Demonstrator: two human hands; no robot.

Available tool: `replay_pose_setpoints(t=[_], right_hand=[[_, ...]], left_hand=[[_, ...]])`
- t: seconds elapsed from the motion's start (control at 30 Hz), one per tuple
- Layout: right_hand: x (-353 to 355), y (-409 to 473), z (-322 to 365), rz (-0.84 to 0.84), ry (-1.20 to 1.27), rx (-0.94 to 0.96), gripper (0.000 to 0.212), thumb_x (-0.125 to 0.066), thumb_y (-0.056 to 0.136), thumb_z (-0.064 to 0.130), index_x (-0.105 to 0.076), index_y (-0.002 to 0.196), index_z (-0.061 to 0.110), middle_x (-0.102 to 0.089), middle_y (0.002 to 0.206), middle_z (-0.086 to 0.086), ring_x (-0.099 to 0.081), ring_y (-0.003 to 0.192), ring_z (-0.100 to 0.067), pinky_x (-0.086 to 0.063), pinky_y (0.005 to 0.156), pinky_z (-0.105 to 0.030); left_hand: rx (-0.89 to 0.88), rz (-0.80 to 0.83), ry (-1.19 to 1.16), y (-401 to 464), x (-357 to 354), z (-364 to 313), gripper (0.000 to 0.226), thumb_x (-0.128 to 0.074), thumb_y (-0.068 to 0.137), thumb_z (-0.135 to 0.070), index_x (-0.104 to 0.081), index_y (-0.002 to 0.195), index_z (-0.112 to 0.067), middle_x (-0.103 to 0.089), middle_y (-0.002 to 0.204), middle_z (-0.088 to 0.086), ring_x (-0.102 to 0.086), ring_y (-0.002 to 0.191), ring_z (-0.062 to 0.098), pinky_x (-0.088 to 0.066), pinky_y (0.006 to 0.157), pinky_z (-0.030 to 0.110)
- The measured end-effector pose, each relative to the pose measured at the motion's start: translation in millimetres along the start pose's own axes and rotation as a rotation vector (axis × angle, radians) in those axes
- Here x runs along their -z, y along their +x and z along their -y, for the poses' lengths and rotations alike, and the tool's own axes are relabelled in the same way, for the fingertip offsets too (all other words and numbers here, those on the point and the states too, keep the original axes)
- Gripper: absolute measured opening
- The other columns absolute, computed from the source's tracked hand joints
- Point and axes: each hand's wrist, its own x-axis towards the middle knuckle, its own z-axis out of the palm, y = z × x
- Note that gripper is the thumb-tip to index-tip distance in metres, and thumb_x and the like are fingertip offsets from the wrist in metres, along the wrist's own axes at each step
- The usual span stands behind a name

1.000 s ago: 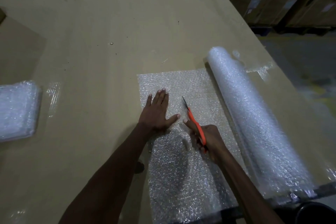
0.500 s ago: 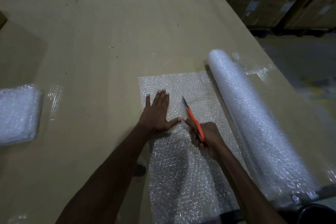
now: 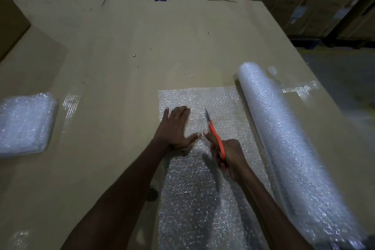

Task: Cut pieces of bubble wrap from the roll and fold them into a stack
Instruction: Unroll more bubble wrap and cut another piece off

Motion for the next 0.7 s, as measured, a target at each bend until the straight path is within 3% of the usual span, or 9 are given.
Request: replay_pose_setpoints(t=[0.07, 0.13, 0.27, 0.33, 0.7], right_hand=[[-2, 4, 5, 0.025, 0.018, 0.001, 0.053, -0.086, 0.073, 0.05, -0.068, 0.078, 0.001, -0.048, 0.066, -0.019, -0.036, 0.04, -0.017, -0.027, 0.037, -0.02], [-2, 7, 7, 0.027, 0.013, -0.015, 0.052, -0.087, 0.073, 0.051, -0.069, 0.075, 0.001, -0.05, 0.062, -0.017, -0.037, 0.039, -0.017, -0.028, 0.037, -0.02], [-4, 10, 9, 0.027, 0.016, -0.034, 0.05, -0.087, 0.075, 0.049, -0.069, 0.075, 0.002, -0.05, 0.054, -0.011, -0.038, 0.039, -0.016, -0.028, 0.038, -0.021], [-6, 13, 11, 0.009, 0.018, -0.039, 0.049, -0.087, 0.075, 0.048, -0.069, 0.07, 0.003, -0.05, 0.052, -0.01, -0.038, 0.038, -0.016, -0.028, 0.038, -0.021], [-12, 21, 11, 0.016, 0.032, -0.025, 0.051, -0.088, 0.074, 0.049, -0.068, 0.072, 0.002, -0.05, 0.056, -0.015, -0.037, 0.039, -0.016, -0.026, 0.037, -0.021]], left_hand=[[0.018, -0.115, 0.012, 6, 4, 2, 0.084, -0.023, 0.093, -0.072, -0.033, 0.15, -0.011, -0.037, 0.152, 0.011, -0.032, 0.14, 0.03, -0.013, 0.12, 0.055], [0.03, -0.145, 0.03, 16, 8, 7, 0.076, -0.021, 0.097, -0.065, -0.036, 0.148, -0.01, -0.04, 0.15, 0.012, -0.033, 0.14, 0.03, -0.014, 0.12, 0.055], [0.022, -0.007, 0.016, 35, 7, 19, 0.085, -0.016, 0.098, -0.066, -0.013, 0.159, -0.007, -0.008, 0.167, 0.011, -0.002, 0.154, 0.024, 0.001, 0.124, 0.049], [0.017, 0.046, 0.012, 38, 5, 23, 0.091, -0.011, 0.094, -0.071, -0.006, 0.159, -0.007, 0.0, 0.168, 0.01, 0.005, 0.154, 0.021, 0.004, 0.123, 0.047], [0.007, 0.038, 0.028, 36, -1, 29, 0.092, -0.016, 0.095, -0.071, -0.003, 0.159, -0.007, 0.003, 0.167, 0.01, 0.006, 0.154, 0.021, 0.005, 0.124, 0.045]])
